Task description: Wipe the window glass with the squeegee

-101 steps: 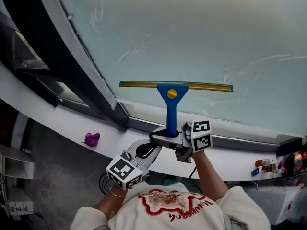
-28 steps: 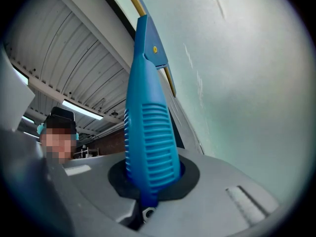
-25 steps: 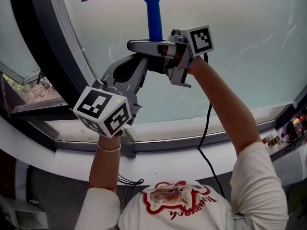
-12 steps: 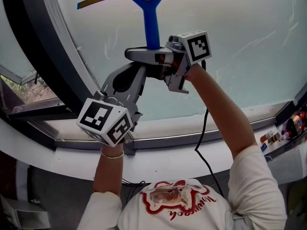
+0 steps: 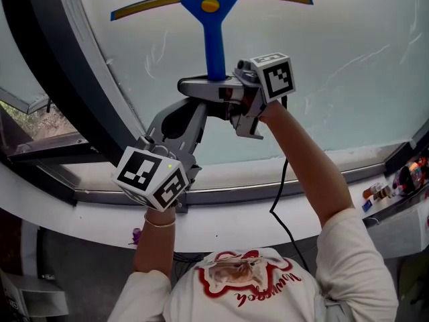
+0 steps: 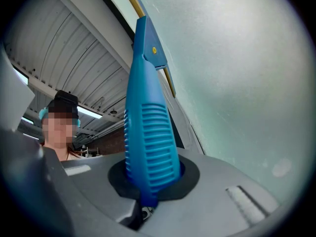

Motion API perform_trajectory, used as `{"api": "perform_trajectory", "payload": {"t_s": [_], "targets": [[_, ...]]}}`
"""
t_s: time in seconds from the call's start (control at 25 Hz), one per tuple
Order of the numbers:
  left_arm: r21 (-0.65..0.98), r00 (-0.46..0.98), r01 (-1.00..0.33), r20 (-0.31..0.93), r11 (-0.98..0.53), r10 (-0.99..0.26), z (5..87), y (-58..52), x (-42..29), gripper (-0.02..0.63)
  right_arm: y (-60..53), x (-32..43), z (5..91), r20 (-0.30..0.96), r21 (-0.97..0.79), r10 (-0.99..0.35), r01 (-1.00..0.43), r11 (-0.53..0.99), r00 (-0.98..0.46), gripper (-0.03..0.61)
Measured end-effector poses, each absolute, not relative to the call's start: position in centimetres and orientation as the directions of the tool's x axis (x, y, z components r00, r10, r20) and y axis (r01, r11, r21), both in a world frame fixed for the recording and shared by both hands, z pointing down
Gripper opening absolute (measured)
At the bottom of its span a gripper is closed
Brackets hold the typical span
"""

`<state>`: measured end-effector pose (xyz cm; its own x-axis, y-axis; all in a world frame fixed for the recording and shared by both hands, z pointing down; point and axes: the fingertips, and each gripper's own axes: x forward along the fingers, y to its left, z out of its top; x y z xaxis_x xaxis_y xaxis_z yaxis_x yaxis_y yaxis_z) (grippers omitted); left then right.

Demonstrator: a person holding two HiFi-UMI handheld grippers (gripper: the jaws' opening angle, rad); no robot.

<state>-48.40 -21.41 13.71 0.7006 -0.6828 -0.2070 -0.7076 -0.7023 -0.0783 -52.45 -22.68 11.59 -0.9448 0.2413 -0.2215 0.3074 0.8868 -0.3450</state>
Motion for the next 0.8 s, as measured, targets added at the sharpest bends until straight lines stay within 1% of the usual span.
{"api": "perform_trajectory", "payload": {"t_s": [0.8], "targets": [[-0.023,0.698,-0.709,-0.158,-0.704,-0.698,17.7,-21.2,-48.4,0.002,-22.5,-52.4,15.5,-0.235,-0.385,0.220,0.299,0.873,-0.947,0.012]]}}
